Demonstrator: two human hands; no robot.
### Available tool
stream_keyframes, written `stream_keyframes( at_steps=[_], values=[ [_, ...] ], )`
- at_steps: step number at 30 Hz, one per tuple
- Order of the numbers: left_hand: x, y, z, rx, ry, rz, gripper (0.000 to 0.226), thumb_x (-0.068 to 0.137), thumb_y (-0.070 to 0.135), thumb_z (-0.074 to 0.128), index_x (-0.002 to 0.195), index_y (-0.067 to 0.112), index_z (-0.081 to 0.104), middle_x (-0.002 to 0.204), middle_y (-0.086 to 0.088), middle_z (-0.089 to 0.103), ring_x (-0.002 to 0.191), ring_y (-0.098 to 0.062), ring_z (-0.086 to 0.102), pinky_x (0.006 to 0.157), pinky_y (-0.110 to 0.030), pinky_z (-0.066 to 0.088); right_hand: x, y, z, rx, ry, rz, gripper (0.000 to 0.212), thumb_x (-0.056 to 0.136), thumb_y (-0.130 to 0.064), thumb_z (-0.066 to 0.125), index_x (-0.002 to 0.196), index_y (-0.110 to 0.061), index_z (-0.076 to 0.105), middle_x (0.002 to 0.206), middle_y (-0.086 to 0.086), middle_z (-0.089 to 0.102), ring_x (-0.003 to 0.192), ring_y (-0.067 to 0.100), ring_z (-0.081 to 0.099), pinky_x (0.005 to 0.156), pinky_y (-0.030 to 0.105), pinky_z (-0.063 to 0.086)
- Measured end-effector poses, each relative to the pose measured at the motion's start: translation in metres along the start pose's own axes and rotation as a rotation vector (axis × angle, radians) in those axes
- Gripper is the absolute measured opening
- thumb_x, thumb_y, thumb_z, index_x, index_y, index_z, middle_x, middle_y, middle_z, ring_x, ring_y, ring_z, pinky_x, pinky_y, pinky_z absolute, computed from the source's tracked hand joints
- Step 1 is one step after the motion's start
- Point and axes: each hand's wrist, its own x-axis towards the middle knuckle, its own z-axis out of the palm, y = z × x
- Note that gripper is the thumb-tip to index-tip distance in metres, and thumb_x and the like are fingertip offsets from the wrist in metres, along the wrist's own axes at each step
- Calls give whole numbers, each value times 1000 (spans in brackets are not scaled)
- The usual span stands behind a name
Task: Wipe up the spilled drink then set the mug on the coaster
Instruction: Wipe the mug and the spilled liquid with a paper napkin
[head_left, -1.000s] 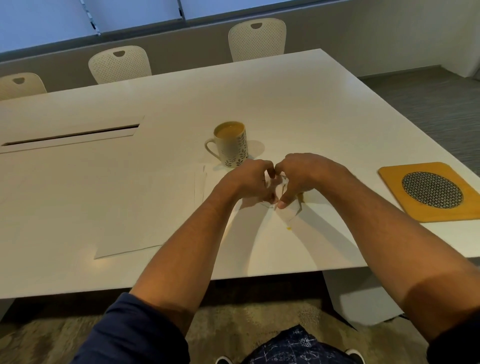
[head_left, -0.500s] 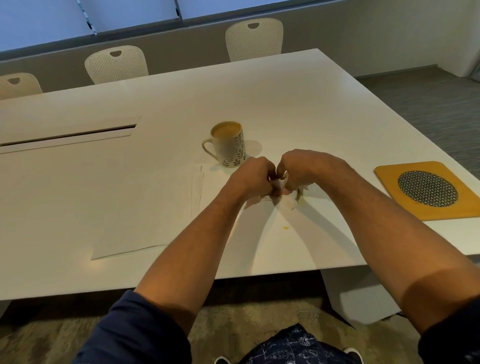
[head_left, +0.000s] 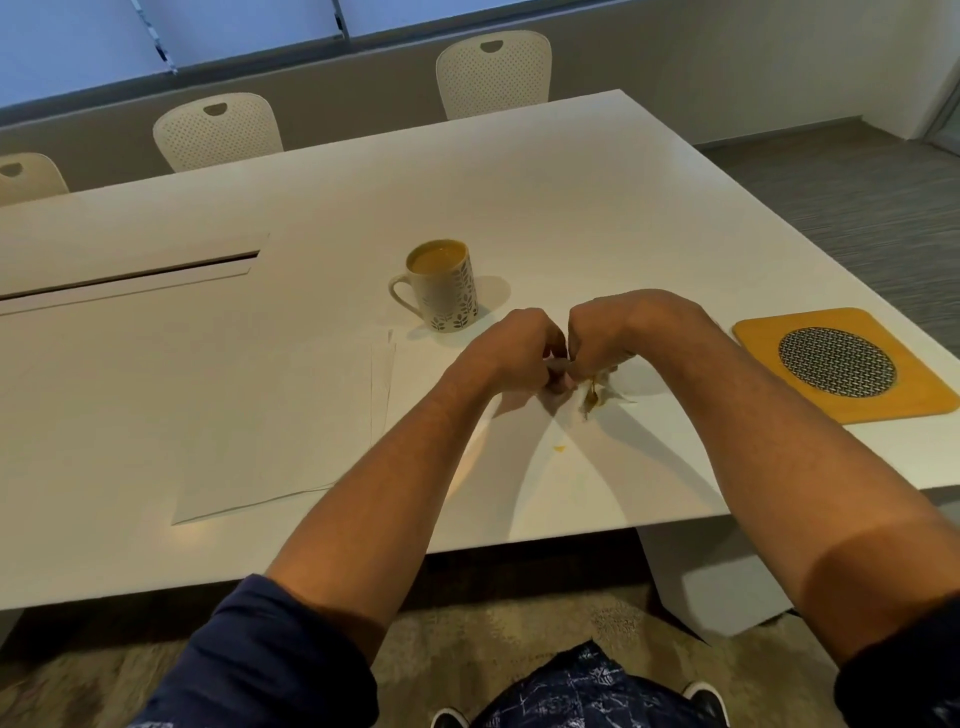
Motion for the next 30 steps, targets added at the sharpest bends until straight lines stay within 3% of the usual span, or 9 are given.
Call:
stream_keyframes(
  at_steps=[3, 7, 13, 18, 21, 27, 30],
  values=[
    [-2, 5, -2, -1, -24, 24, 38, 73, 23, 87, 109, 15, 77, 92, 2, 66, 79, -13, 61, 61, -21, 47, -5, -2, 2, 11, -4, -7, 18, 85, -30, 75, 72, -19, 69, 54, -7, 71, 58, 10, 72, 61, 28, 53],
    [0, 11, -3, 23, -90, 2, 40, 73, 18, 87, 109, 10, 72, 100, -4, 74, 83, -19, 69, 76, -33, 61, -11, -7, 5, 43, -24, -23, 16, 85, -24, 77, 73, -21, 67, 51, -11, 69, 52, 8, 71, 56, 25, 51],
    [-1, 8, -5, 1, -170, -24, 46, 73, 11, 84, 114, 11, 63, 103, -4, 70, 81, -16, 65, 67, -25, 56, -21, -11, 7, 147, -84, -59, 19, 86, -23, 77, 71, -20, 66, 47, -11, 66, 43, 5, 66, 48, 21, 50],
    [-3, 5, -10, 6, -221, -27, 48, 72, 15, 84, 114, 13, 61, 100, -1, 66, 78, -13, 60, 63, -20, 50, -22, -16, 7, 261, -112, -61, 16, 86, -30, 79, 83, -19, 68, 72, -2, 75, 60, 12, 74, 55, 24, 57],
    [-3, 4, -16, 8, -274, -33, 48, 73, 16, 84, 115, 14, 62, 98, 0, 65, 77, -11, 59, 62, -21, 49, -24, -18, 4, 391, -233, -51, 14, 92, -23, 74, 91, -9, 70, 72, 7, 78, 65, 21, 77, 55, 27, 61],
    [-10, -4, -22, -39, -372, -38, 42, 70, 18, 89, 109, 17, 73, 96, 3, 75, 85, -14, 68, 76, -25, 55, -26, -17, 4, 558, -338, -94, 24, 101, -14, 59, 99, 6, 72, 86, 20, 78, 77, 28, 78, 65, 31, 64],
    [-13, -8, -26, -76, -427, -34, 39, 72, 18, 89, 107, 20, 73, 95, 5, 75, 87, -13, 69, 77, -23, 54, -29, -14, 4, 585, -336, -134, 22, 100, -10, 61, 105, 8, 72, 91, 21, 78, 79, 28, 78, 66, 31, 63]
  ],
)
